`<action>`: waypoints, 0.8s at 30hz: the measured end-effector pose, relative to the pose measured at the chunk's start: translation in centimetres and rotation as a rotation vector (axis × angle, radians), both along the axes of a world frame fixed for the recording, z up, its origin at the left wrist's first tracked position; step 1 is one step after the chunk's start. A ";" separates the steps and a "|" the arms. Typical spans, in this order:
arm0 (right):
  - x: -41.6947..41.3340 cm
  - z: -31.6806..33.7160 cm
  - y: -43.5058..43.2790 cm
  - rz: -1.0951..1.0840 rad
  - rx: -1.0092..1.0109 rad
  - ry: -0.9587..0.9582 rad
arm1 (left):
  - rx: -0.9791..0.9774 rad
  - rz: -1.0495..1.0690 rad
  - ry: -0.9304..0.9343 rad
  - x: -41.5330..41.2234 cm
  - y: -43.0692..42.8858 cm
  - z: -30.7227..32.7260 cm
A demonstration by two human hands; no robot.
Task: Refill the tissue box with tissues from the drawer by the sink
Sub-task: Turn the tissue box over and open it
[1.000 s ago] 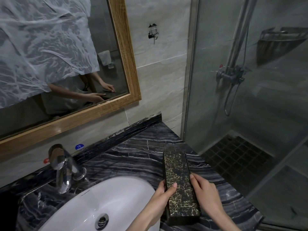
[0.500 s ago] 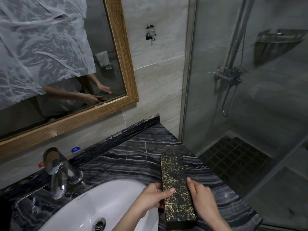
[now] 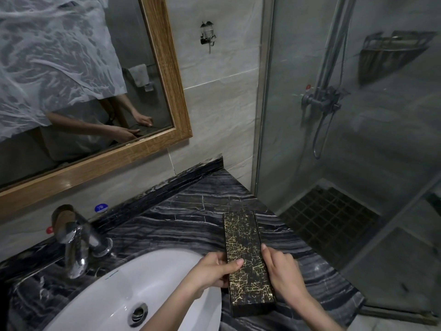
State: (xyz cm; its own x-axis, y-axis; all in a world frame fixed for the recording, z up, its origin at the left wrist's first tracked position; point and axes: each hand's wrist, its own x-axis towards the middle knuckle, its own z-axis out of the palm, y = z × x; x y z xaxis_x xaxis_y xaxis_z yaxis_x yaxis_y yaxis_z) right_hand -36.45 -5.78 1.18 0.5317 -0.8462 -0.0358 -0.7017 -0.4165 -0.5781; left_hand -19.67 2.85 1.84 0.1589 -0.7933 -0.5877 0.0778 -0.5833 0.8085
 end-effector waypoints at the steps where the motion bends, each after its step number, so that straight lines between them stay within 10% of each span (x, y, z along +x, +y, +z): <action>1: -0.3 -0.2 -0.2 -0.016 0.037 -0.028 | 0.004 0.002 -0.006 0.0 0.0 0.0; 24: -5.0 -3.0 -3.6 -0.337 0.394 -0.195 | 0.037 0.046 0.086 1.0 0.7 0.2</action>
State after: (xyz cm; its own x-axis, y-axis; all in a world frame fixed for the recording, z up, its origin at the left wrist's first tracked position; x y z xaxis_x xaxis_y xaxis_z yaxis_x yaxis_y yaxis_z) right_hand -41.46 -9.37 -1.84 0.2625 -0.9130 -0.3124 -0.6230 0.0869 -0.7774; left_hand -18.71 3.51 2.08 0.1419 -0.7637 -0.6298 0.1734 -0.6072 0.7754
